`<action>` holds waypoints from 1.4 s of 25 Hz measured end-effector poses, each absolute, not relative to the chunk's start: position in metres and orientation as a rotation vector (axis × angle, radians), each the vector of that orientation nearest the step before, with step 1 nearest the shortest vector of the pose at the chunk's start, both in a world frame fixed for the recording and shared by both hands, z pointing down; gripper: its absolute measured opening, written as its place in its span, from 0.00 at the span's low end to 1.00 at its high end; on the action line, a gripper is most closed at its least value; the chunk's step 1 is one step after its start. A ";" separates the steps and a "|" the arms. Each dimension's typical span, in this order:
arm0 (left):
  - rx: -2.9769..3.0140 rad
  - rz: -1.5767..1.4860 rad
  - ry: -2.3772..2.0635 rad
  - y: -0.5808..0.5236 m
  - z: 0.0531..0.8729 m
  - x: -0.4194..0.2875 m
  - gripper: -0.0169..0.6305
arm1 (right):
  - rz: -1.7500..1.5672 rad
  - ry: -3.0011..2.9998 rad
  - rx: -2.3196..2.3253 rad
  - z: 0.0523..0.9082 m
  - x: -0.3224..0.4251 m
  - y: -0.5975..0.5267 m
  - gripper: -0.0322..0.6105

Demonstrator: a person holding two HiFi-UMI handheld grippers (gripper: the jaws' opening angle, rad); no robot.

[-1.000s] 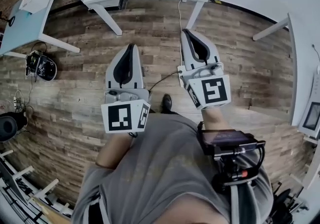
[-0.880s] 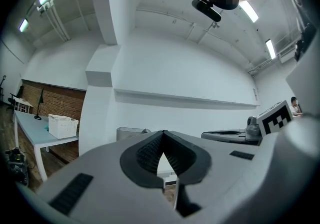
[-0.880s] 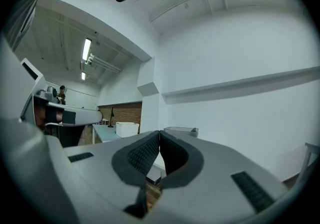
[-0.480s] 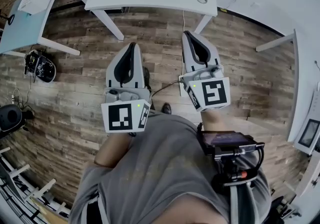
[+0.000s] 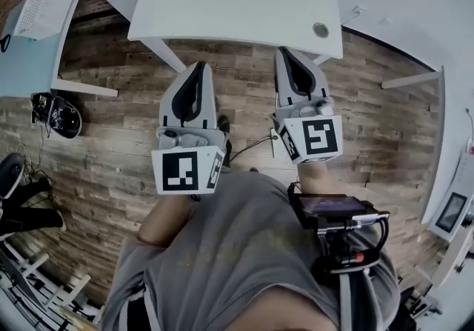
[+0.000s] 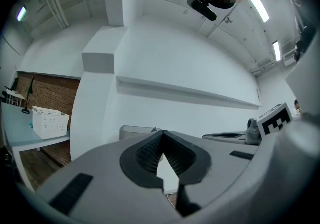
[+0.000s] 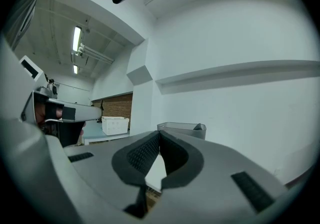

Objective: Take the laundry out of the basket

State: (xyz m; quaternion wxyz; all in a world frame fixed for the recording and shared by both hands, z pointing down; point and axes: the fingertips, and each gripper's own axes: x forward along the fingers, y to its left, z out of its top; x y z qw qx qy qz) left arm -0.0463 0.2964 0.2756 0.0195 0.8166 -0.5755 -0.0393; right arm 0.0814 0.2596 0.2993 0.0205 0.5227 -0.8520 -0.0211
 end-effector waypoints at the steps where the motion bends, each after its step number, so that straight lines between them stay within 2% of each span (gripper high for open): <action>1: 2.533 -0.123 -1.786 0.285 0.274 -0.054 0.04 | -0.065 -2.642 1.619 0.299 0.073 0.248 0.06; 12: 2.528 -0.207 -1.757 0.182 0.264 -0.113 0.04 | -0.129 -2.600 1.625 0.279 0.018 0.147 0.06; 35: 2.630 -0.112 -1.660 0.033 0.264 -0.041 0.04 | -0.103 -2.605 1.753 0.273 0.083 0.010 0.06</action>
